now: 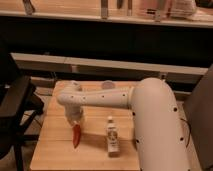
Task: Drag the pepper across the table
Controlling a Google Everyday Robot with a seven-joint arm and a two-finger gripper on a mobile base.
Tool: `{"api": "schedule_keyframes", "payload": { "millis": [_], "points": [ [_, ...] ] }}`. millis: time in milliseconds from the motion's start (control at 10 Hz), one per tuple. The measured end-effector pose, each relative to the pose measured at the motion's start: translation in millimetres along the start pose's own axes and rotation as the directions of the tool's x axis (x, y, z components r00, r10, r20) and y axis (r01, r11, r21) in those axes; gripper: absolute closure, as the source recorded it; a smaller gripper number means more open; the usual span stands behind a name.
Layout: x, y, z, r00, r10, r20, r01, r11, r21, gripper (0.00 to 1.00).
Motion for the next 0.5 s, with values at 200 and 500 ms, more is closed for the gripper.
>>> {"api": "schedule_keyframes", "payload": {
  "millis": [200,500],
  "points": [
    [16,21,-10,1.000,0.021,-0.006,-0.021,1.000,0.010,0.89],
    [29,27,-16,0.999,0.039,-0.009,-0.039,0.999,0.020,1.00]
  ]
}}
